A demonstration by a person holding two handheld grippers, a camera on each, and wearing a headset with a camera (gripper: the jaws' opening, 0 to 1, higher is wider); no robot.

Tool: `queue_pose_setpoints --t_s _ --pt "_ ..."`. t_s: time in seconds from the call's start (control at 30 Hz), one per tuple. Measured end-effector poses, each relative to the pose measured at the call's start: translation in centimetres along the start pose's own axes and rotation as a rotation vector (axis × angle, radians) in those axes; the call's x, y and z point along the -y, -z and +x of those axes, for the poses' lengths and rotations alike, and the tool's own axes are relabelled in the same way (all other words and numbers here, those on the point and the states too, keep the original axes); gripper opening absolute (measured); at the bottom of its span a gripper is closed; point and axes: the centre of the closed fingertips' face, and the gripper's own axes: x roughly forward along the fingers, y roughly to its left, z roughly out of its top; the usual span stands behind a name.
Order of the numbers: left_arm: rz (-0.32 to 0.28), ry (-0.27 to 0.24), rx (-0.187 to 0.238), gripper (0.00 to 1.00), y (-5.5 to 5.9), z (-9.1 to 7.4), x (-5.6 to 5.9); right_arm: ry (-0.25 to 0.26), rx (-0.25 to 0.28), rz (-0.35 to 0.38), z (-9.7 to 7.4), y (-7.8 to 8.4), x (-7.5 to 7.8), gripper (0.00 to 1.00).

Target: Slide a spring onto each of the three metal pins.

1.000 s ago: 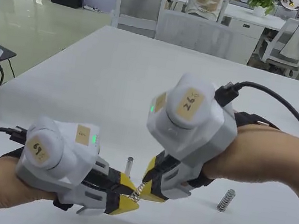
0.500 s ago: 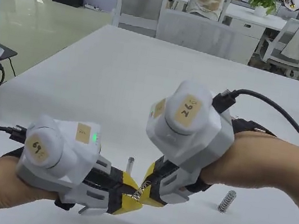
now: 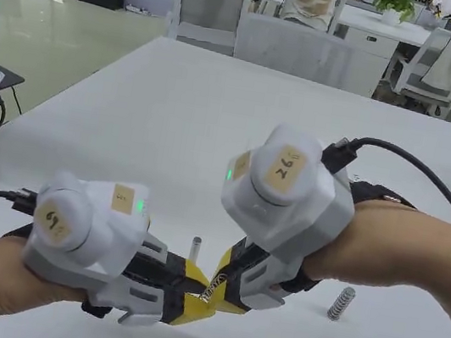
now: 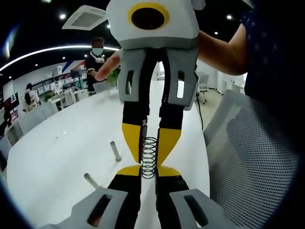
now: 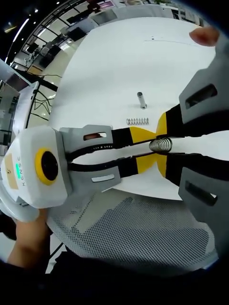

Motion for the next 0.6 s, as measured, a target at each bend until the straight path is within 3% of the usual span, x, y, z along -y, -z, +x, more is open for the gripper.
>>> queue_pose_setpoints --t_s 0.37,0.6 --pt "-0.048 -0.001 -0.022 0.12 0.7 -0.1 -0.1 0.006 -0.01 0.005 -0.2 0.3 0.6 0.09" --pt "-0.118 0.001 -0.023 0.21 1.2 -0.3 -0.4 0.02 -0.017 0.028 -0.7 1.3 1.3 0.09"
